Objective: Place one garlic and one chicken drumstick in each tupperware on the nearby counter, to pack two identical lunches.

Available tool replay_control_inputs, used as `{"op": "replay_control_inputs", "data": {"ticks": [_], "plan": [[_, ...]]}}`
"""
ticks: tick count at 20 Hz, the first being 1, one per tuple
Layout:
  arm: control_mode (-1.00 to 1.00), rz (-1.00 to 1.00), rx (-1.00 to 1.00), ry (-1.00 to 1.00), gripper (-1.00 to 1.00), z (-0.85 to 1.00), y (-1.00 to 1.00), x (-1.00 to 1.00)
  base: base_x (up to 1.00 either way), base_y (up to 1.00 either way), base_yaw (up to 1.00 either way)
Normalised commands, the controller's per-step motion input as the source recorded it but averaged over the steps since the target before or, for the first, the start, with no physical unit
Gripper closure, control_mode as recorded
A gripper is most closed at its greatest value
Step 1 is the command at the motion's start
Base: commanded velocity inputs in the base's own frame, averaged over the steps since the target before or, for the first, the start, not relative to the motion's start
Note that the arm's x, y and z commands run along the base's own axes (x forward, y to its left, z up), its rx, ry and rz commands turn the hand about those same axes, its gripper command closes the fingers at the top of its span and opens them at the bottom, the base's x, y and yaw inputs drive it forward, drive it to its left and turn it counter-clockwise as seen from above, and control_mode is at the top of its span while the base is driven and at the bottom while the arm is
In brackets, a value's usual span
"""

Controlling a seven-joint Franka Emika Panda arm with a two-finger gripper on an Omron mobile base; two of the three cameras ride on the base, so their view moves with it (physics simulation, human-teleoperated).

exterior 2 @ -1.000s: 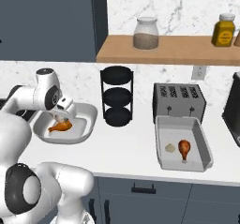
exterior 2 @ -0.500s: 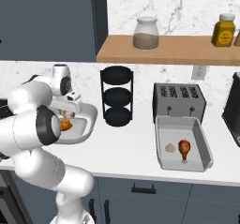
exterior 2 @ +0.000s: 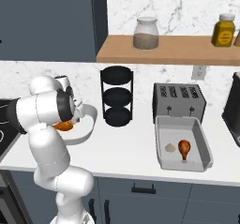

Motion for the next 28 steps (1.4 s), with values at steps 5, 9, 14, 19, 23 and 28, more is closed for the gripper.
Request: {"op": "replay_control_inputs", "data": {"ticks": [5,9,14,19,23,28], "plan": [[-1.0,0.01,0.03,-0.04,1.0,-0.09,0.0,-0.08,0.0,0.0,0.0],[-1.0,0.0,0.0,0.0,1.0,0.0,0.0,-0.17,0.0,0.0,0.0],[-1.0,-0.03,0.01,0.0,1.0,0.07,-0.18,-0.06,0.0,0.0,0.0],[-1.0,-0.01,0.01,0.0,-1.0,0.0,-0.04,-0.01,0.0,0.0,0.0],[-1.0,0.0,0.0,0.0,-1.0,0.0,0.0,-0.09,0.0,0.0,0.0],[-1.0,0.0,0.0,-0.03,-1.0,0.04,0.0,-0.33,0.0,0.0,0.0]]}}
